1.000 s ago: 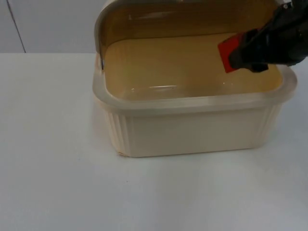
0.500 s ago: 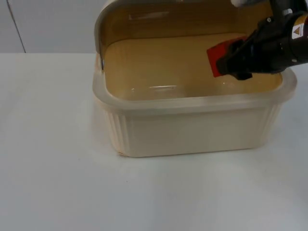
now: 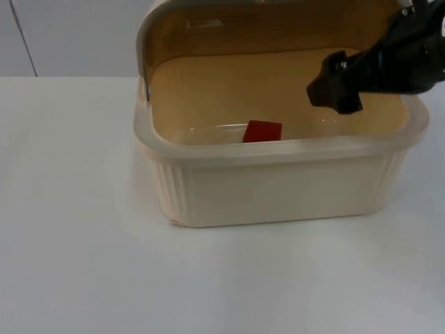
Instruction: Open the box lid with the left hand, place the block into the box with the right hand, then close the box lid with the left hand.
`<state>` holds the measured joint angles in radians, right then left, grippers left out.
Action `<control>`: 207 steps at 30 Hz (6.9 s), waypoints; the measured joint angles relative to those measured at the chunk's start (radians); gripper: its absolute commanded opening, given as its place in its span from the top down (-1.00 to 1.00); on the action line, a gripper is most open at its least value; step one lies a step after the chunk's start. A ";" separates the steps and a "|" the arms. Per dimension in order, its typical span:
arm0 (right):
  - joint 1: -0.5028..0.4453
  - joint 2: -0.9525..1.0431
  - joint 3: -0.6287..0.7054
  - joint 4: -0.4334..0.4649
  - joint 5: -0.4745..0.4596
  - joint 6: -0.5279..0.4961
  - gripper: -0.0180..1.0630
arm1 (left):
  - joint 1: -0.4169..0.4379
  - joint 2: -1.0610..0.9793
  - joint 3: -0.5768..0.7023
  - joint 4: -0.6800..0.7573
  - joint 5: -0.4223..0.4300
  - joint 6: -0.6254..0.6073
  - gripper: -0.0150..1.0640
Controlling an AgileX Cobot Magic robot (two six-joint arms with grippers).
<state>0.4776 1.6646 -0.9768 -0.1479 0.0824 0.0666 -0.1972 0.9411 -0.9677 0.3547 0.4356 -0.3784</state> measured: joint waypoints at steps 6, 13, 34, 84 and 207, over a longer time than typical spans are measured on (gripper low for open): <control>0.016 -0.113 0.000 0.027 0.310 0.000 -0.97 | 0.000 0.000 0.000 0.000 0.000 0.000 -0.90; 0.016 -0.253 0.028 0.160 0.504 -0.107 -0.97 | 0.000 0.000 0.000 0.000 0.000 0.000 -0.90; -0.464 -0.716 0.176 0.179 0.501 -0.160 -0.97 | 0.000 0.000 0.000 0.000 0.000 0.000 -0.90; -0.568 -0.734 0.012 0.107 0.327 -0.111 -0.97 | 0.000 0.103 0.000 -0.011 -0.201 -0.004 0.97; -0.506 -0.771 0.012 0.077 0.342 -0.115 -0.97 | -0.592 0.925 -0.312 -0.053 -0.026 0.990 0.97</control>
<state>-0.0289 0.8935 -0.9653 -0.0708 0.4241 -0.0481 -0.7892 1.8661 -1.2798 0.3015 0.4100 0.6111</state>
